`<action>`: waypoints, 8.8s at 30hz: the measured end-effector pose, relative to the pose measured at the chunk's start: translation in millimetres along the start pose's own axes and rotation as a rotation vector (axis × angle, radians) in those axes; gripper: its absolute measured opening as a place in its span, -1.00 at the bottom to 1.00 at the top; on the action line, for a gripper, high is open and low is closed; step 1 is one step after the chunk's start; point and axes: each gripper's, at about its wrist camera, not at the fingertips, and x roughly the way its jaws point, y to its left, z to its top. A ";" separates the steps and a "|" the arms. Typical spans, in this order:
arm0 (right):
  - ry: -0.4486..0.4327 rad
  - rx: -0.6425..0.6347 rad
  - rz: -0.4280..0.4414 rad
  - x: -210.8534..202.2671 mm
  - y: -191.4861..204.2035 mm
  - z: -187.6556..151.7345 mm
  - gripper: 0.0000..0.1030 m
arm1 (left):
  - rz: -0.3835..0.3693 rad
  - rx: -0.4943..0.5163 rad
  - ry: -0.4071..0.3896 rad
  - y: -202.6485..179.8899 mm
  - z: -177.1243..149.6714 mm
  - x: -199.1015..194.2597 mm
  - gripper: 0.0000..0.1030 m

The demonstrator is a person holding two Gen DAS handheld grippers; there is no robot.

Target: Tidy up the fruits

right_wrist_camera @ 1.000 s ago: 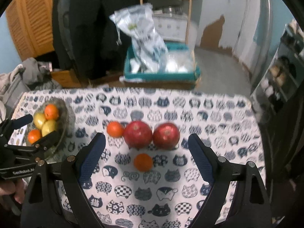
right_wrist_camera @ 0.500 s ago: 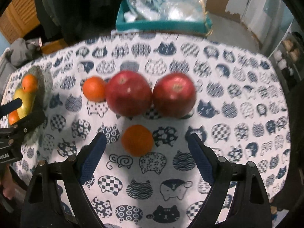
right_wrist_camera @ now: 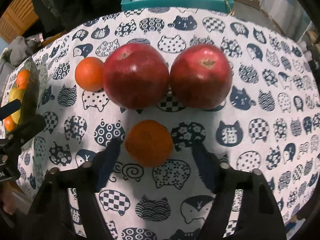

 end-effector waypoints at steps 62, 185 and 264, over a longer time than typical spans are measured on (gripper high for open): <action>-0.102 0.118 0.032 -38.5 -56.8 3.0 -0.13 | -0.164 0.153 -0.022 -51.6 41.1 42.8 -0.20; -0.214 0.154 -0.103 -96.1 -106.8 -34.3 -0.13 | -0.193 -0.011 -0.020 -120.4 4.5 -2.9 -0.13; -0.076 -0.421 0.175 -22.7 243.4 36.0 -0.13 | 0.082 -0.347 -0.051 170.8 -78.2 -53.7 -0.12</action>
